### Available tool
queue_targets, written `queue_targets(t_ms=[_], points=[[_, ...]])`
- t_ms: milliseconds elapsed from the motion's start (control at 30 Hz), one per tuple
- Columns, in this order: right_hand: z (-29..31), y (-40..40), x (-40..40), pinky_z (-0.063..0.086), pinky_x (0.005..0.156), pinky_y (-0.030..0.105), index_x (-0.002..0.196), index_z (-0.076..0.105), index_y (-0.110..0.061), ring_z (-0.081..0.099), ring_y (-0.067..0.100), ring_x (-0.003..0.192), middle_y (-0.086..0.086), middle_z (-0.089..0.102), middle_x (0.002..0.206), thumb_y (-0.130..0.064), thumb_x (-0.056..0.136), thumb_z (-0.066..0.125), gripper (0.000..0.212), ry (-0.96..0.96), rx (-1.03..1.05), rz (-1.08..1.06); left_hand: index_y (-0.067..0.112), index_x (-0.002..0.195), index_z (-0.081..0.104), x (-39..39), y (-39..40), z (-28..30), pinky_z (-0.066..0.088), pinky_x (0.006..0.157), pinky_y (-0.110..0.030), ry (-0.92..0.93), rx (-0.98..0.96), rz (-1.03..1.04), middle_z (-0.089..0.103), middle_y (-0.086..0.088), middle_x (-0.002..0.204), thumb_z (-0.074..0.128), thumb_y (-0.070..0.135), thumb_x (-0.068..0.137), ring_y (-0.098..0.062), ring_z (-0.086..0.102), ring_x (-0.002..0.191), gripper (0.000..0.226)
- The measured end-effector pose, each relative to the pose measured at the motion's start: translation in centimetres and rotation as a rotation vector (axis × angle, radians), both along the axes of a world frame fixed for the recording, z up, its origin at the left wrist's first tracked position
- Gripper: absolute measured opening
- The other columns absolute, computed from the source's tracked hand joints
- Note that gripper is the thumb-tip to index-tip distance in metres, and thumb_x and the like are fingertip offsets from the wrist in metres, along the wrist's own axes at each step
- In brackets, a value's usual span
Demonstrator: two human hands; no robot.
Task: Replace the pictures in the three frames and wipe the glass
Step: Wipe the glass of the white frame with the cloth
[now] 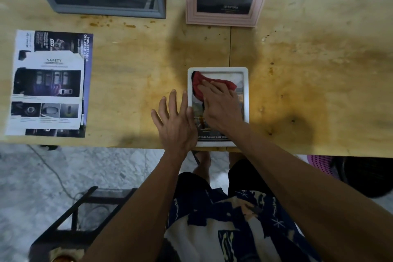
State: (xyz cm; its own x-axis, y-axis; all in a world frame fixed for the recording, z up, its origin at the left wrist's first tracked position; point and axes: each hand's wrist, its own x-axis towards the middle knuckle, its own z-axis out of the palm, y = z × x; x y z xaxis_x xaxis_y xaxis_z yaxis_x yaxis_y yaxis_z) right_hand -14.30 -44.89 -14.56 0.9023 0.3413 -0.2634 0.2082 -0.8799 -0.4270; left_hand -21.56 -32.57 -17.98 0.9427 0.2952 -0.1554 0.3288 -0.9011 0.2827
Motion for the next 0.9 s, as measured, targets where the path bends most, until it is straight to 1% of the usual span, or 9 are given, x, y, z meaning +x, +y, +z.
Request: queue_targets(t_ms=[167, 267, 367, 467, 567, 633, 733, 833, 900], points=[[0.6, -0.6, -2.4, 0.028, 0.107, 0.044, 0.135, 0.054, -0.016, 0.044, 0.023, 0.129, 0.001, 0.055, 0.140, -0.018, 0.088, 0.053, 0.047, -0.017, 0.035, 0.060, 0.033, 0.153, 0.029, 0.2, 0.2, 0.5, 0.012, 0.117, -0.060, 0.071, -0.041, -0.007, 0.022, 0.002, 0.162, 0.018, 0.039, 0.107, -0.031, 0.018, 0.148, 0.048], [0.7, -1.2, -3.8, 0.031, 0.102, 0.043, 0.125, 0.061, -0.019, 0.049, 0.021, 0.123, -0.002, 0.062, 0.130, -0.014, 0.086, 0.052, 0.040, -0.033, 0.055, 0.076, 0.036, 0.154, 0.026, 0.3, 0.3, 0.8, 0.006, 0.118, -0.059, 0.103, -0.086, -0.007, 0.015, 0.003, 0.164, 0.017, 0.041, 0.107, -0.030, 0.011, 0.149, 0.048], [0.8, -1.6, -5.0, 0.033, 0.096, 0.039, 0.114, 0.066, -0.021, 0.052, 0.020, 0.114, -0.006, 0.067, 0.119, -0.012, 0.081, 0.053, 0.037, -0.028, 0.066, 0.101, 0.037, 0.154, 0.026, 0.5, 0.4, 0.9, 0.002, 0.118, -0.057, 0.114, -0.128, -0.007, 0.012, 0.004, 0.165, 0.019, 0.041, 0.107, -0.029, 0.006, 0.149, 0.048], [1.1, -2.1, -5.9, 0.031, 0.095, 0.037, 0.107, 0.067, -0.023, 0.052, 0.017, 0.111, -0.010, 0.067, 0.114, -0.014, 0.080, 0.054, 0.031, -0.045, 0.045, 0.162, 0.037, 0.153, 0.029, 0.5, 0.6, 1.0, 0.002, 0.118, -0.058, 0.106, -0.152, -0.010, 0.012, 0.004, 0.165, 0.021, 0.043, 0.106, -0.029, 0.006, 0.149, 0.048], [0.8, -3.0, -7.1, 0.033, 0.104, 0.045, 0.101, 0.068, -0.022, 0.052, 0.017, 0.117, -0.009, 0.065, 0.115, -0.017, 0.081, 0.059, 0.023, -0.090, 0.006, 0.225, 0.037, 0.153, 0.030, 0.5, 0.6, 1.0, 0.004, 0.118, -0.058, 0.099, -0.137, -0.019, 0.013, 0.003, 0.164, 0.021, 0.044, 0.107, -0.030, 0.007, 0.149, 0.048], [0.4, -3.8, -7.9, 0.032, 0.107, 0.047, 0.099, 0.067, -0.021, 0.051, 0.017, 0.122, -0.007, 0.063, 0.118, -0.017, 0.075, 0.065, 0.024, -0.098, -0.018, 0.230, 0.036, 0.154, 0.029, 0.3, 0.4, 1.1, 0.005, 0.118, -0.059, 0.099, -0.114, -0.019, 0.014, 0.002, 0.164, 0.019, 0.045, 0.107, -0.031, 0.008, 0.149, 0.049], [0.0, -5.6, -8.3, 0.035, 0.105, 0.044, 0.097, 0.065, -0.018, 0.051, 0.023, 0.124, -0.002, 0.062, 0.117, -0.016, 0.070, 0.064, 0.027, -0.153, -0.006, 0.214, 0.035, 0.154, 0.027, 0.3, 0.2, 1.2, 0.005, 0.118, -0.060, 0.103, -0.107, -0.022, 0.014, 0.001, 0.164, 0.017, 0.045, 0.107, -0.031, 0.008, 0.149, 0.050], [-0.2, -7.0, -8.2, 0.038, 0.101, 0.041, 0.098, 0.063, -0.016, 0.048, 0.028, 0.127, 0.003, 0.060, 0.121, -0.015, 0.077, 0.057, 0.022, -0.249, -0.005, 0.220, 0.036, 0.155, 0.025, 0.3, 0.2, 1.2, 0.004, 0.118, -0.059, 0.112, -0.102, -0.019, 0.013, 0.002, 0.164, 0.015, 0.046, 0.106, -0.031, 0.007, 0.149, 0.050], [-0.4, -7.4, -8.1, 0.041, 0.099, 0.042, 0.100, 0.062, -0.015, 0.047, 0.033, 0.128, 0.006, 0.058, 0.124, -0.013, 0.081, 0.055, 0.020, -0.287, -0.006, 0.241, 0.036, 0.155, 0.024, 0.3, 0.3, 1.1, 0.003, 0.118, -0.059, 0.119, -0.099, -0.027, 0.012, 0.002, 0.164, 0.015, 0.046, 0.106, -0.031, 0.006, 0.149, 0.051]])
